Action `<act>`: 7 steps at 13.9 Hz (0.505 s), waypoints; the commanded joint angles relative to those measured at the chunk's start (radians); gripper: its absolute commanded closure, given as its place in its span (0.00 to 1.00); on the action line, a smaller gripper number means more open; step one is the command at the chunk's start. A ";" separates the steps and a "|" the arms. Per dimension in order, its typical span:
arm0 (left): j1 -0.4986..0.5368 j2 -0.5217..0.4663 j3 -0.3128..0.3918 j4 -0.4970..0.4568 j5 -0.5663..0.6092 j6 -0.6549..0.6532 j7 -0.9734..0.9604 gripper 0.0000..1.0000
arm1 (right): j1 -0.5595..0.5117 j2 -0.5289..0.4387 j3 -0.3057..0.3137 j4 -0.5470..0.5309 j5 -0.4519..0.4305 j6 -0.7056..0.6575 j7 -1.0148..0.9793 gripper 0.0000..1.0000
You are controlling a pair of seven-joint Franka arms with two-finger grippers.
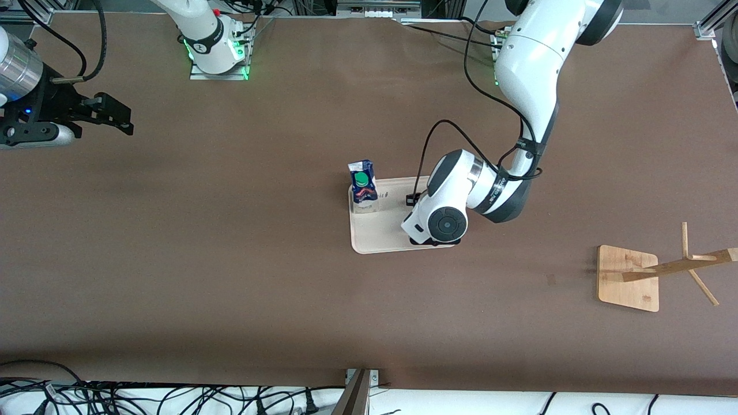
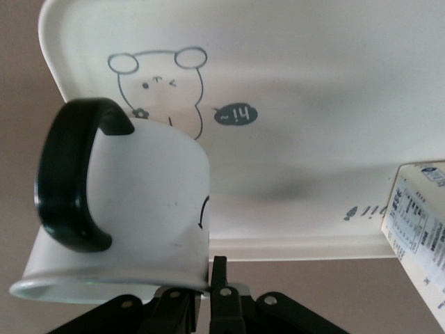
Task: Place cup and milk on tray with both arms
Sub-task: 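Lower the white mug onto the tray beside the carton with the left gripper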
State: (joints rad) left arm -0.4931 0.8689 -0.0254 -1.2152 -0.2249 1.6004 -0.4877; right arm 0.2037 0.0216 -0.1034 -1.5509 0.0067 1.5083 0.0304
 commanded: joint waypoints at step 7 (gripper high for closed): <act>0.007 0.030 -0.001 0.020 -0.044 -0.010 0.052 0.00 | -0.006 0.004 0.008 0.018 -0.008 -0.014 -0.006 0.00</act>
State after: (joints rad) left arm -0.4939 0.8875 -0.0267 -1.2153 -0.2468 1.5935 -0.4685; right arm 0.2037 0.0217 -0.1034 -1.5509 0.0067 1.5082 0.0304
